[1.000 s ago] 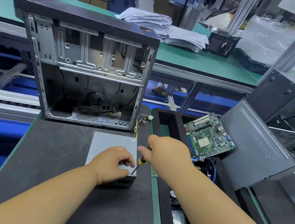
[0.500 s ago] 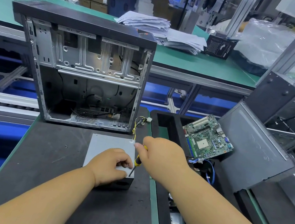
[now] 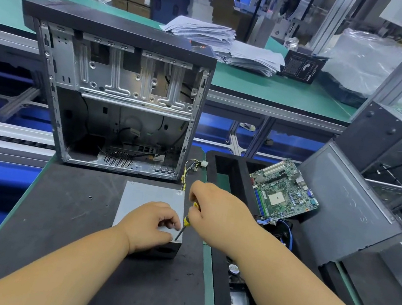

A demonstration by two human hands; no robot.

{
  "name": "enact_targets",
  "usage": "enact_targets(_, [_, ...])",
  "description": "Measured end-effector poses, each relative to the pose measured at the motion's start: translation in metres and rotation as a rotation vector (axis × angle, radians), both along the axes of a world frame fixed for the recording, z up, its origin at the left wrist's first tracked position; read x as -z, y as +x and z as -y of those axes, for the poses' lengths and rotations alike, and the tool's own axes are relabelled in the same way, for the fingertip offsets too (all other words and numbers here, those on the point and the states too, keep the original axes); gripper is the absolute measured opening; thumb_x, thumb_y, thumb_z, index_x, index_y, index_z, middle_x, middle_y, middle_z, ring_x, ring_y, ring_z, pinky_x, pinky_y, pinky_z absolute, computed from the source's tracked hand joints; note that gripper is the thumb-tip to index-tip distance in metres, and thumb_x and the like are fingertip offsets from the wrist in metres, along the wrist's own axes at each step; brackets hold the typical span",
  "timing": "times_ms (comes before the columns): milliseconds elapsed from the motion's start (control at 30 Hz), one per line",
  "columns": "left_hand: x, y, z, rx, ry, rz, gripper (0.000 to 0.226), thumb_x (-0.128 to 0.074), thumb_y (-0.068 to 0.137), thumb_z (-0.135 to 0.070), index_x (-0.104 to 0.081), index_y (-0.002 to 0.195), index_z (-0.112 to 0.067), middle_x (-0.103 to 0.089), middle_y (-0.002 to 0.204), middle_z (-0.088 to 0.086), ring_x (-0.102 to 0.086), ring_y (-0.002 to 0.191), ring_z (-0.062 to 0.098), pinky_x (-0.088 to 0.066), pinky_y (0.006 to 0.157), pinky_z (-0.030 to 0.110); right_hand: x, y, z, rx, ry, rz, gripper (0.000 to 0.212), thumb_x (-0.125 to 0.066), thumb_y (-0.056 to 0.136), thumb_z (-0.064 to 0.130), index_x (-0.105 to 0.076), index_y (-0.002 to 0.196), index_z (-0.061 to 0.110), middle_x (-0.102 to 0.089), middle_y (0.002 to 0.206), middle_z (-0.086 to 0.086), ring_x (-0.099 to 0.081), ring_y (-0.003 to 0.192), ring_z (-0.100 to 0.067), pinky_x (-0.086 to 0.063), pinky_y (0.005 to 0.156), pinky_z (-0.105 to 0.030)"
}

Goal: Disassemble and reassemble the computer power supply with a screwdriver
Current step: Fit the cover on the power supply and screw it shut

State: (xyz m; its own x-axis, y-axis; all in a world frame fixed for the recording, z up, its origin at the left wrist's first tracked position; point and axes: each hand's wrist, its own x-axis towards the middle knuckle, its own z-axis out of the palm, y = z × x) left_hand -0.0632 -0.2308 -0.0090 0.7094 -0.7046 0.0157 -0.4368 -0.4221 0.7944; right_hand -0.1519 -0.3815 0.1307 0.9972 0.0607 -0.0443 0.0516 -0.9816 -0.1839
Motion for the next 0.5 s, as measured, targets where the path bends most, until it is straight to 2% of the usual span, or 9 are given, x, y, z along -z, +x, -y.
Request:
enact_targets(67, [-0.0004,-0.0003,0.0001,-0.003,-0.006,-0.003,0.03,-0.065,0.065,-0.015,-0.066,0.077,-0.043,-0.062,0.087,-0.011,-0.059,0.084,0.002,-0.05,0.079,0.023,-0.0039,0.0009,0.0016,-0.041,0.014,-0.019,0.012,-0.048,0.098,0.029,-0.045,0.105,0.02,-0.049,0.09,0.003,-0.048,0.078,-0.024,-0.034,0.061,-0.034])
enact_targets(133, [-0.0003,-0.0003,0.0001,-0.001,0.0,0.007,0.029,-0.065,0.066,-0.016,-0.066,0.078,-0.043,-0.061,0.087,-0.011,-0.058,0.084,0.001,-0.049,0.078,0.021,-0.0041,0.0018,0.0021,-0.031,-0.026,-0.011,0.019,-0.05,0.099,0.039,-0.044,0.097,0.021,-0.053,0.082,0.002,-0.05,0.076,-0.025,-0.034,0.059,-0.034])
enact_targets(267, [0.0018,-0.0005,0.0002,-0.007,0.018,0.036,0.025,-0.068,0.069,-0.015,-0.07,0.083,-0.036,-0.061,0.087,-0.011,-0.056,0.085,0.002,-0.046,0.078,0.019,0.0025,0.0019,0.0032,0.079,-0.171,0.018,0.035,-0.041,0.098,0.056,-0.047,0.085,0.024,-0.049,0.068,0.004,-0.049,0.07,-0.022,-0.028,0.051,-0.03])
enact_targets(333, [0.0017,-0.0004,0.0005,-0.01,0.021,0.034,0.024,-0.068,0.069,-0.014,-0.071,0.084,-0.034,-0.061,0.087,-0.011,-0.057,0.085,0.002,-0.047,0.079,0.019,0.003,0.0011,0.0039,0.076,-0.123,0.019,0.03,-0.04,0.099,0.049,-0.048,0.088,0.023,-0.051,0.075,0.005,-0.051,0.074,-0.022,-0.033,0.054,-0.031])
enact_targets(400, [0.0006,-0.0004,0.0009,-0.009,0.024,0.026,0.025,-0.068,0.069,-0.013,-0.071,0.083,-0.034,-0.061,0.087,-0.011,-0.057,0.085,0.001,-0.047,0.079,0.02,0.0004,0.0007,0.0047,0.031,-0.01,-0.013,0.016,-0.045,0.098,0.035,-0.052,0.099,0.021,-0.056,0.095,0.003,-0.053,0.084,-0.023,-0.042,0.065,-0.034])
enact_targets(467, [-0.0003,-0.0005,0.0011,-0.011,0.015,0.018,0.027,-0.068,0.069,-0.012,-0.069,0.081,-0.036,-0.061,0.087,-0.01,-0.057,0.084,0.001,-0.047,0.078,0.018,-0.0023,0.001,0.0053,-0.028,0.038,-0.032,0.018,-0.048,0.097,0.028,-0.052,0.114,0.022,-0.057,0.107,0.003,-0.052,0.089,-0.021,-0.042,0.07,-0.034])
enact_targets(500, [-0.0003,-0.0005,0.0011,-0.011,0.011,0.017,0.029,-0.068,0.069,-0.011,-0.068,0.08,-0.037,-0.061,0.087,-0.01,-0.057,0.084,0.001,-0.046,0.077,0.017,-0.0027,0.0013,0.0054,-0.04,0.036,-0.027,0.022,-0.049,0.098,0.03,-0.051,0.118,0.022,-0.058,0.104,0.004,-0.051,0.087,-0.02,-0.041,0.069,-0.034])
